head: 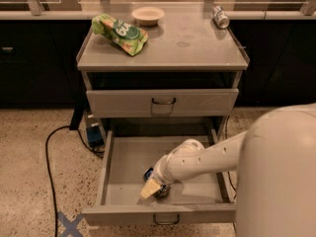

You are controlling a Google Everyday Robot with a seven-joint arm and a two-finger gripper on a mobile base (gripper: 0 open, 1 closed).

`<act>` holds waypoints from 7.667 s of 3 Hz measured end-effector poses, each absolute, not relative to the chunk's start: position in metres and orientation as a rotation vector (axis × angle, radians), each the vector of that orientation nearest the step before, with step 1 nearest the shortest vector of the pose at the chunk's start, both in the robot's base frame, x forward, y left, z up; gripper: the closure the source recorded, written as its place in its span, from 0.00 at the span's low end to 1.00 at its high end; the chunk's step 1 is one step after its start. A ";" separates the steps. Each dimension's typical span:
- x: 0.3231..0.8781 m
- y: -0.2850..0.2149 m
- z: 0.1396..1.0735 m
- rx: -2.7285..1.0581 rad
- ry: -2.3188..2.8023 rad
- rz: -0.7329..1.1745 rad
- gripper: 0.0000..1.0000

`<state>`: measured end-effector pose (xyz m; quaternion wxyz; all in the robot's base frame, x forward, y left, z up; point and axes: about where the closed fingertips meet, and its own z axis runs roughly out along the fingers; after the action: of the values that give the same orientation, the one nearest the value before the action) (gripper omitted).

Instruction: Pick pepsi can from middle drawer and place on counter

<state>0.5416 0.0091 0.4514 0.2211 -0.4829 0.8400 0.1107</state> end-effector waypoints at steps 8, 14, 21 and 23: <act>0.551 -0.016 0.369 -1.184 2.475 0.277 0.00; 0.547 -0.008 0.463 -1.109 2.290 0.374 1.00; 0.608 0.046 0.799 -1.006 1.708 0.420 1.00; 0.610 0.047 0.805 -1.008 1.695 0.413 1.00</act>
Offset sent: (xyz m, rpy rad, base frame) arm 0.0103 0.0683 -0.0713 0.1505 -0.0687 -0.1881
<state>0.6101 0.0474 0.8048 0.5340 -0.4229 0.7113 0.1732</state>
